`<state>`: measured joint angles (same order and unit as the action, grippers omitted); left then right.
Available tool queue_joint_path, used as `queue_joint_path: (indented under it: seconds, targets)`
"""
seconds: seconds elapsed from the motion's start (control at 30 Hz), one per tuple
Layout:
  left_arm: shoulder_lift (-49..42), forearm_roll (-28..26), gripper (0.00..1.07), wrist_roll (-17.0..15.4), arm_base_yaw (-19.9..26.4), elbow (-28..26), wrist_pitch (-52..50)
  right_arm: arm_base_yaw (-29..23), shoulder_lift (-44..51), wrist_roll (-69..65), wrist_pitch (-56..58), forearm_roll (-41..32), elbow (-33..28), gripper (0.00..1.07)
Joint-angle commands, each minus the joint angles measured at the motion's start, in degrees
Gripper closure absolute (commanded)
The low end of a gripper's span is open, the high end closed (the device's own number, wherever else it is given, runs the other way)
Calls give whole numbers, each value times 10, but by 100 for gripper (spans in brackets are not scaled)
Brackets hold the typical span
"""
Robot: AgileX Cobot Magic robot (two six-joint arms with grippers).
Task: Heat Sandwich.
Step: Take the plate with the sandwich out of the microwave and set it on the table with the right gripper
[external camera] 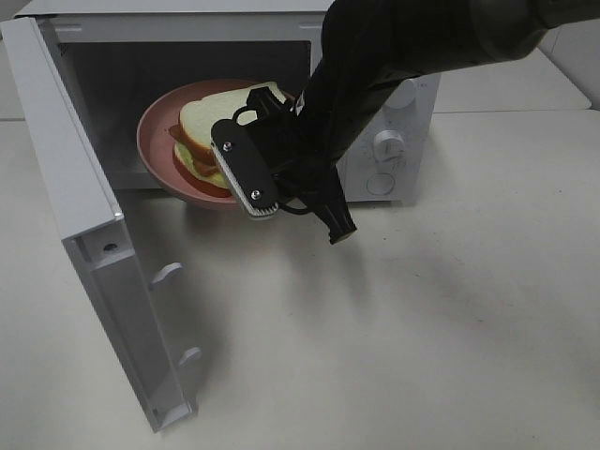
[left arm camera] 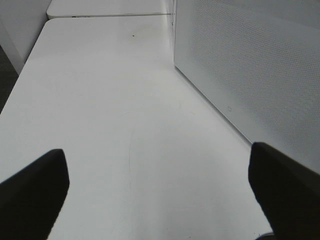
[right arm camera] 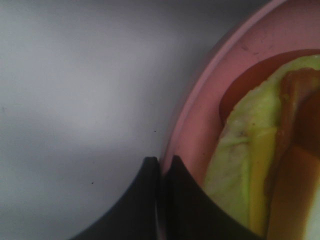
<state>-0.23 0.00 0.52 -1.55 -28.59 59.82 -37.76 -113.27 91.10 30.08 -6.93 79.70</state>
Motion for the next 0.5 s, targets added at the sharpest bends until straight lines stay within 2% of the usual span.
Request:
queue_joint_path:
  seconds: [0.03, 0.5]
  targets:
    - [-12, 0, 15, 1, 2, 2, -5, -3, 23, 17, -9, -1, -13, 107]
    - [-12, 0, 15, 1, 2, 2, -5, -17, 90, 19, 14, -18, -85, 107]
